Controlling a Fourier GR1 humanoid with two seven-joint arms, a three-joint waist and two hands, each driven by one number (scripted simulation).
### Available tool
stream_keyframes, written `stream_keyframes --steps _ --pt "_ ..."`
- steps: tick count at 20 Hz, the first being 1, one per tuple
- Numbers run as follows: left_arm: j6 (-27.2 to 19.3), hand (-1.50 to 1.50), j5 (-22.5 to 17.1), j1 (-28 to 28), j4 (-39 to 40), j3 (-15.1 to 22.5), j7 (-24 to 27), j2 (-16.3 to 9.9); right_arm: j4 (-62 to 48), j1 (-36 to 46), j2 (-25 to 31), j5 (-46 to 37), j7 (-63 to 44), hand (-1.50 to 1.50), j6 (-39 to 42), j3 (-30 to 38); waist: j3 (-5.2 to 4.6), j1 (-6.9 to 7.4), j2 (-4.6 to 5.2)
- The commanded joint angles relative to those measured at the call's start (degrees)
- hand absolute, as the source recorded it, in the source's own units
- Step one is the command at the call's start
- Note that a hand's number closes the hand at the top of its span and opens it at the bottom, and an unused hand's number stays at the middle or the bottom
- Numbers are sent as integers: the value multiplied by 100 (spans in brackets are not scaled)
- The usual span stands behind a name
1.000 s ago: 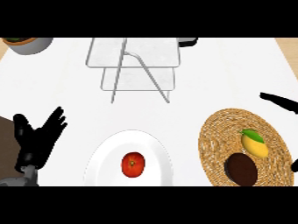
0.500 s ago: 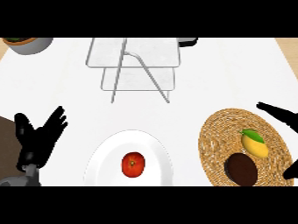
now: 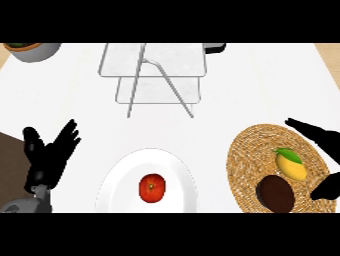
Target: Pick the lemon from the placemat and place it in the tiered shelf
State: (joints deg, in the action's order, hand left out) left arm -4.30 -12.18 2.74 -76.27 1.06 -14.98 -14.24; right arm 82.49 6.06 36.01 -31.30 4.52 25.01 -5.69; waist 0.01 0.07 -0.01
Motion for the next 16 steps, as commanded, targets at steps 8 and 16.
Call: stream_keyframes --steps 8,16 --pt "-27 0 296 -362 -709 61 -364 314 -586 64 -721 -1245 136 -150 -659 -11 1 19 -4" --pt "540 0 129 167 148 -565 -113 93 -1504 441 -1035 -1387 991 -150 -897 349 0 4 3"
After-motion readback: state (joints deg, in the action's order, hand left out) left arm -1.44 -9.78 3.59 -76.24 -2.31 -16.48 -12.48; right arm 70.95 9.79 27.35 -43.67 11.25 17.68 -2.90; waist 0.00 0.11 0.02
